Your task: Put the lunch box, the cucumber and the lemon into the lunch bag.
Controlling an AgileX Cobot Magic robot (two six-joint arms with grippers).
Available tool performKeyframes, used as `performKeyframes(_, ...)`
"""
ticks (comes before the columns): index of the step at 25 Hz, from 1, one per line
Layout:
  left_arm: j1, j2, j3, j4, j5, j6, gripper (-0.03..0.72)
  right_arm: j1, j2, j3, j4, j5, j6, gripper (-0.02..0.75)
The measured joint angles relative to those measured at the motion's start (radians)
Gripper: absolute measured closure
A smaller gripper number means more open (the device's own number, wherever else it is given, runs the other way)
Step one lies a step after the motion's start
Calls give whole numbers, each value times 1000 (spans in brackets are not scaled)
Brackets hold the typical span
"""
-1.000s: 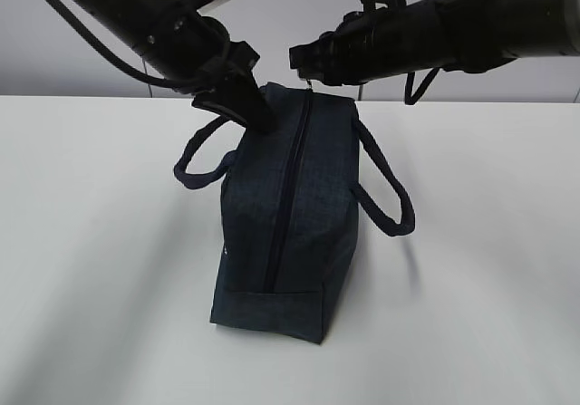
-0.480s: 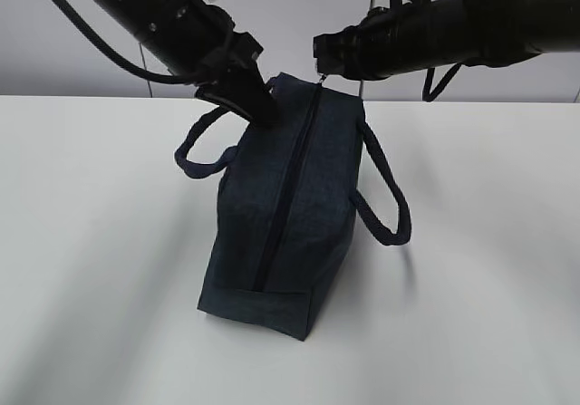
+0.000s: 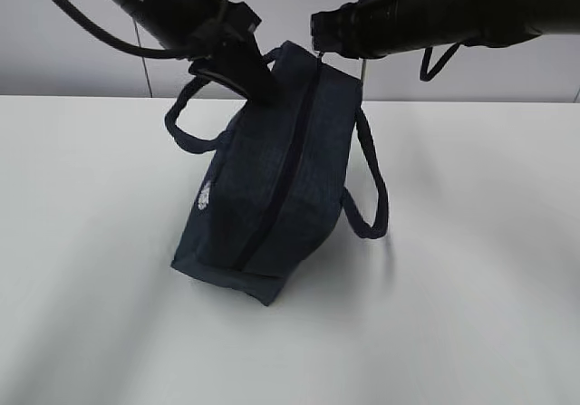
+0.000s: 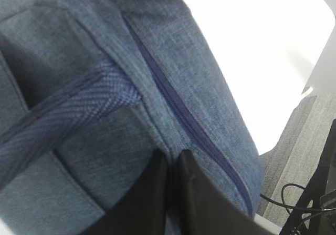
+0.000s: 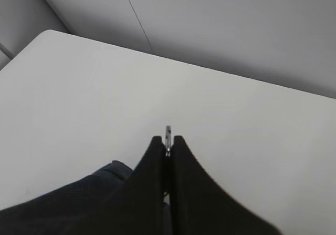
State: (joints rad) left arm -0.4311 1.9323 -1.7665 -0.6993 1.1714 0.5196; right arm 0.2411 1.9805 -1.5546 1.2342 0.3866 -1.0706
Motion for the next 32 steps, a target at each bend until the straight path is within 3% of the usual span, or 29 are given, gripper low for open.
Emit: performKeyframes(32,-124,-146,2,62,-9,-92,692,-25,29,-21,34,57,-4,738)
